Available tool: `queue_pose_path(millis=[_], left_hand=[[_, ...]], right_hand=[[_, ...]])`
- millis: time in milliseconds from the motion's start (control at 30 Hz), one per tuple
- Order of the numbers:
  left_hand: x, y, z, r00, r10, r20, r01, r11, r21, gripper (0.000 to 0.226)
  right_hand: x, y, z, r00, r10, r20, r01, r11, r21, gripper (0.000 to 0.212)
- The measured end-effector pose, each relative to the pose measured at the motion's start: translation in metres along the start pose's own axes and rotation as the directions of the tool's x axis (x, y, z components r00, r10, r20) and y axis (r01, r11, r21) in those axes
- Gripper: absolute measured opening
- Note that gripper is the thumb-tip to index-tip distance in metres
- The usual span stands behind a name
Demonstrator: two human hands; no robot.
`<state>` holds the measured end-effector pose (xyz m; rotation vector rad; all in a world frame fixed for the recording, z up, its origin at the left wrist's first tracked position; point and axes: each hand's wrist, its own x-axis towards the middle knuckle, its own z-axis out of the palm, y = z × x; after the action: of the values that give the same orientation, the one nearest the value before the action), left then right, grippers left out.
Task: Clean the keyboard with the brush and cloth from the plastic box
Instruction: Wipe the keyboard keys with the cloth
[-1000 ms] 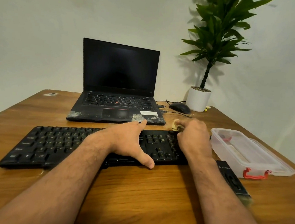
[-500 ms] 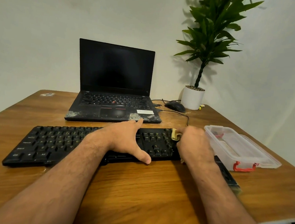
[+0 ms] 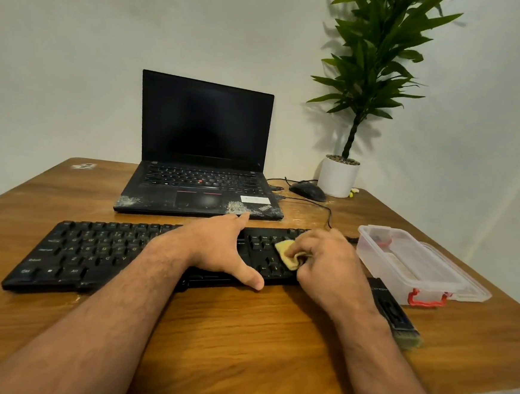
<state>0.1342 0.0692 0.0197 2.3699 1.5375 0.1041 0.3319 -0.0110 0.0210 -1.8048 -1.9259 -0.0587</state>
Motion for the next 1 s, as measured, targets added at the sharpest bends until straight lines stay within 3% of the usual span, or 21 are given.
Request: queue_pose_path(millis=[100,233,367,433,533,700,767,867,1000], left_hand=[[0.001,-0.001,-0.001,1.000,-0.006,0.004,0.006,1.000,-0.021,0.150],[0.001,-0.002,0.000,1.000,-0.001,-0.004,0.000,0.999,-0.037,0.153],[0.001,-0.003,0.000,1.000,-0.003,0.000,0.003,0.999,-0.039,0.153],[0.001,-0.003,0.000,1.000,0.002,0.002,-0.002,0.999,-0.033,0.152],[0.001,-0.001,-0.001,1.000,0.006,-0.004,-0.006,1.000,-0.020,0.151],[-0.001,0.000,0.000,1.000,0.009,-0.001,-0.009,1.000,-0.009,0.150],[-0.001,0.000,-0.001,1.000,0.012,0.000,-0.012,1.000,-0.005,0.149],[-0.001,0.000,-0.002,1.000,0.015,0.008,-0.015,1.000,-0.008,0.148],[-0.001,-0.001,-0.001,1.000,0.014,0.012,-0.014,1.000,-0.010,0.150]], right_hand=[[-0.006,0.002,-0.006,0.999,0.035,-0.030,-0.034,0.999,0.037,0.022],[-0.005,0.002,-0.007,0.990,0.102,-0.093,-0.099,0.995,0.029,0.021],[-0.002,0.001,-0.005,0.934,0.305,-0.186,-0.310,0.951,0.006,0.020],[0.000,0.002,-0.004,0.941,0.263,-0.215,-0.270,0.963,-0.002,0.023],[-0.001,-0.001,-0.005,0.987,0.127,-0.098,-0.132,0.990,-0.041,0.023],[-0.001,0.006,-0.008,0.907,0.359,-0.219,-0.373,0.928,-0.022,0.017],[-0.001,0.012,-0.008,0.933,0.281,-0.224,-0.294,0.955,-0.027,0.017],[-0.002,0.012,-0.008,0.997,0.051,-0.059,-0.056,0.996,-0.075,0.023],[-0.003,0.017,-0.009,0.988,0.105,-0.114,-0.117,0.987,-0.107,0.025]])
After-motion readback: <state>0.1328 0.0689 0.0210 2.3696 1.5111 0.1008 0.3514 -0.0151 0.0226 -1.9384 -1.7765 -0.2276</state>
